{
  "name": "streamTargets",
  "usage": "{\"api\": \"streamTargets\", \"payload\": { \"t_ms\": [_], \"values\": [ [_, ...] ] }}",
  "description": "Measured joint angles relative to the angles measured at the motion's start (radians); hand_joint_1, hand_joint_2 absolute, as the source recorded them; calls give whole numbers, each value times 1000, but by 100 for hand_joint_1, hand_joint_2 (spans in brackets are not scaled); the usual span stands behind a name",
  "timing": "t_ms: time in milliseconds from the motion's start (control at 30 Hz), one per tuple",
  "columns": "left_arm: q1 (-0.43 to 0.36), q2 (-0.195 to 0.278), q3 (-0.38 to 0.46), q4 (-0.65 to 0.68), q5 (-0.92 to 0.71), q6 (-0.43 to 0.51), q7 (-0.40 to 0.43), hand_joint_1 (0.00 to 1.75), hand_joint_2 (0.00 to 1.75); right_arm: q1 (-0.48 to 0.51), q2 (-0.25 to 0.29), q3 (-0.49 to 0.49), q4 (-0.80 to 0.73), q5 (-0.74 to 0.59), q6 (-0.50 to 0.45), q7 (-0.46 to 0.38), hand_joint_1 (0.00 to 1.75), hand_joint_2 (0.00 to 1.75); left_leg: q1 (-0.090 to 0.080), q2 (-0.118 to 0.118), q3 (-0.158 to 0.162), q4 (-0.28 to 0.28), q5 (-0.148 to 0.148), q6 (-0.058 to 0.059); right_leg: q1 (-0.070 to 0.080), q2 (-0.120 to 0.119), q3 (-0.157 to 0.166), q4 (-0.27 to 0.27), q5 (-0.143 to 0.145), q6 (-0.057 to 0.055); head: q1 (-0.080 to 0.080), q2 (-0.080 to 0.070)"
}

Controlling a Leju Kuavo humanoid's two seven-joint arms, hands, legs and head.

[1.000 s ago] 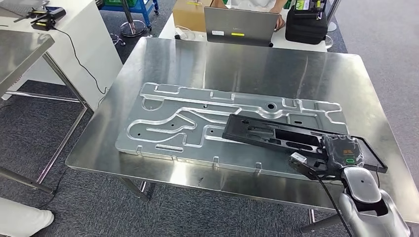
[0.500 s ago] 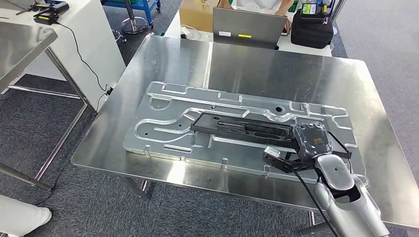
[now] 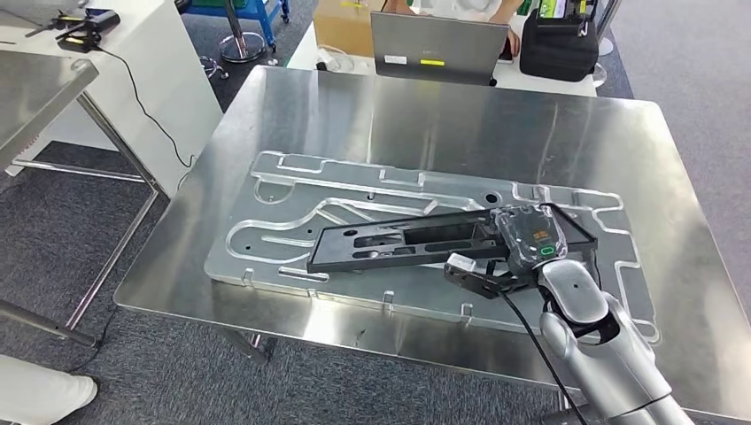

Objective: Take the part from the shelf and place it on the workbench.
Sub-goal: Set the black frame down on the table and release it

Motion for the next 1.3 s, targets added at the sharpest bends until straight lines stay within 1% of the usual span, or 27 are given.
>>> {"api": "streamTargets", "payload": {
  "t_ms": [67,100,133,167,233,267,300,367,433,500,533,600,633,667,700,733,767,833,867,933,1000,1067,1133,1167,1200,1233,1300],
  "values": [
    [2,0,0,0,4,1,1,0,175,9,-4,-1,6,-4,-4,5,175,175,2,1,-71,136,-52,-4,3,-2,2,0,-3,-6,0,0],
    [4,0,0,0,4,2,1,0,175,15,-5,-2,9,-6,-4,5,175,175,3,1,-95,177,-57,-4,4,-2,4,0,-5,-8,0,0],
    [7,0,0,0,5,2,2,0,175,22,-7,-3,12,-7,-5,6,175,175,3,1,-103,181,-42,-3,5,-1,7,1,-7,-8,0,0],
    [8,0,0,0,5,3,2,0,175,27,-7,-5,14,-7,-5,6,175,175,3,1,-90,144,-9,0,5,0,11,1,-9,-7,0,0],
    [9,0,0,0,6,4,3,0,175,33,-8,-10,15,-7,-6,6,175,175,2,1,-38,24,65,9,6,2,21,1,-15,-4,0,0],
    [9,1,0,0,6,4,3,0,175,33,-8,-11,16,-7,-6,6,175,175,2,1,-20,-17,87,12,6,2,24,1,-16,-3,0,0],
    [9,1,0,0,6,4,3,0,175,33,-8,-11,16,-7,-6,6,175,175,2,1,-11,-38,97,13,6,2,25,1,-17,-2,0,0],
    [8,1,0,0,6,4,3,0,175,33,-9,-12,17,-7,-7,6,175,175,0,0,0,-61,97,16,7,3,25,1,-18,1,0,0],
    [9,2,0,0,6,4,2,0,175,36,-13,-16,19,-7,-9,9,87,175,-2,0,17,-96,95,26,9,4,26,-2,-19,17,0,0],
    [9,3,1,0,8,4,-1,0,175,42,-19,-24,21,-7,-11,18,0,175,0,1,26,-117,98,39,9,3,18,20,-39,34,0,0],
    [9,3,1,0,9,3,-2,0,131,45,-21,-29,21,-8,-12,21,0,175,2,2,29,-121,100,43,8,3,4,53,-60,37,0,0],
    [8,3,1,0,10,1,-3,0,44,58,-24,-44,24,-9,-13,25,0,175,1,2,29,-122,101,48,7,3,-57,181,-123,44,0,0],
    [9,3,1,0,11,-1,-3,0,0,67,-24,-51,25,-10,-15,25,0,175,1,2,28,-122,100,48,7,3,-89,241,-145,46,0,0],
    [10,3,1,0,13,-3,-3,0,0,77,-24,-59,27,-10,-16,25,0,175,0,2,29,-121,99,48,7,2,-111,280,-151,49,0,0],
    [11,3,1,0,16,-4,-4,0,0,86,-24,-65,28,-10,-18,25,0,175,0,1,30,-120,98,48,6,2,-110,272,-134,49,0,0],
    [12,2,1,0,18,-5,-4,0,0,92,-25,-70,29,-10,-19,25,0,175,0,1,32,-119,97,47,4,2,-92,229,-101,49,0,0],
    [12,1,1,0,20,-6,-5,0,0,96,-25,-77,28,-10,-21,25,0,175,0,1,34,-117,94,44,3,1,-57,156,-61,48,0,0],
    [11,0,1,0,21,-9,-5,0,0,102,-27,-91,27,-9,-22,24,0,175,-2,0,35,-111,88,36,5,1,2,36,-15,40,0,0],
    [11,0,1,0,22,-11,-6,0,0,106,-29,-96,26,-9,-23,24,0,175,-4,0,35,-108,86,32,8,2,16,5,-8,35,0,0],
    [11,0,1,0,23,-14,-6,0,0,114,-31,-105,24,-8,-26,24,0,175,-6,-1,35,-108,84,23,11,4,16,-1,-9,22,0,0],
    [12,0,2,0,25,-16,-6,0,0,119,-31,-112,19,-8,-28,23,0,175,-5,0,32,-96,72,13,6,3,18,-6,-6,11,0,0],
    [11,0,2,0,29,-20,-6,0,0,122,-31,-117,15,-8,-28,22,0,175,-3,1,-2,-16,21,4,3,1,21,-10,-3,0,0,0],
    [12,0,2,0,34,-28,-6,0,0,125,-31,-121,15,-8,-30,21,0,175,0,1,-63,119,-45,-2,5,-3,20,-9,-2,-7,0,0],
    [13,0,3,0,37,-34,-6,0,0,127,-31,-123,15,-8,-32,19,0,175,1,1,-84,167,-62,-4,6,-4,19,-7,-1,-8,0,0],
    [14,0,4,0,41,-42,-7,0,0,130,-31,-126,14,-8,-34,17,0,175,1,1,-89,180,-58,-3,7,-5,17,-5,0,-8,0,0],
    [15,0,5,0,44,-50,-8,0,0,132,-31,-129,14,-7,-37,15,0,175,2,1,-74,151,-37,-2,7,-5,16,-3,0,-8,0,0],
    [14,0,7,0,49,-61,-13,0,0,137,-31,-136,11,-7,-39,13,0,175,1,1,-2,11,27,7,9,-4,13,1,1,-7,0,0]
  ]
}}
